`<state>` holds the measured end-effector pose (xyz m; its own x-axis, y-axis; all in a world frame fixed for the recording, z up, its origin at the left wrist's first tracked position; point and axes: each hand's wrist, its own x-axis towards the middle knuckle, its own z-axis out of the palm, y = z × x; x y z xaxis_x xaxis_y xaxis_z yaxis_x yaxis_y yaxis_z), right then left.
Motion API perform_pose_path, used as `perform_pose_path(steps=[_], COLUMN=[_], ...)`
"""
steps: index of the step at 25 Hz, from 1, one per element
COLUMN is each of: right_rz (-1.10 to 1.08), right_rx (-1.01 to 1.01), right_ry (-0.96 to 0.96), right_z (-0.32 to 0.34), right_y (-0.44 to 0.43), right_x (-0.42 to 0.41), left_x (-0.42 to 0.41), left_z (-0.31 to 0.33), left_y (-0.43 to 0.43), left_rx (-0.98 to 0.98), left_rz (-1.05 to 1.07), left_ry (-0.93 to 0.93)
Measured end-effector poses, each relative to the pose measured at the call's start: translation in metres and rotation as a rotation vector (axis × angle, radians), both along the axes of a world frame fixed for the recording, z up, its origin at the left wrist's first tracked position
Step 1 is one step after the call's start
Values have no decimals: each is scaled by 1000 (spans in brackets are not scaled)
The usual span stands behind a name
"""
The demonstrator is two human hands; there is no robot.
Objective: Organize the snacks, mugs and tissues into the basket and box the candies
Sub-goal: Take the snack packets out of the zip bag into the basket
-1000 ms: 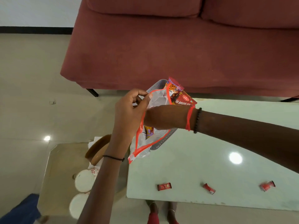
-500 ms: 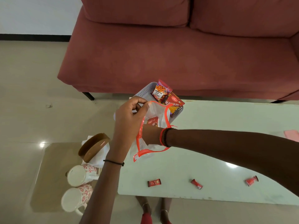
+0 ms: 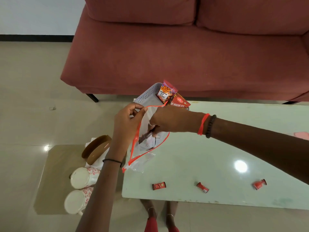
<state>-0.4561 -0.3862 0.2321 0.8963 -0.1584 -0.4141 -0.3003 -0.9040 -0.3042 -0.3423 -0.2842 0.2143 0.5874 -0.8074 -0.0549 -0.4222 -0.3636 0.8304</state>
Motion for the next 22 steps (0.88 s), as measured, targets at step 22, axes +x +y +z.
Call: perform_pose_path(steps=[22], right_rz=[-224], right_rx=[405], right_ry=[-643], right_z=[93], right_y=[-58], right_x=[-7], left_x=[40], left_z=[-5], left_y=[-5], left_rx=[99], left_rz=[-109], left_ry=[290])
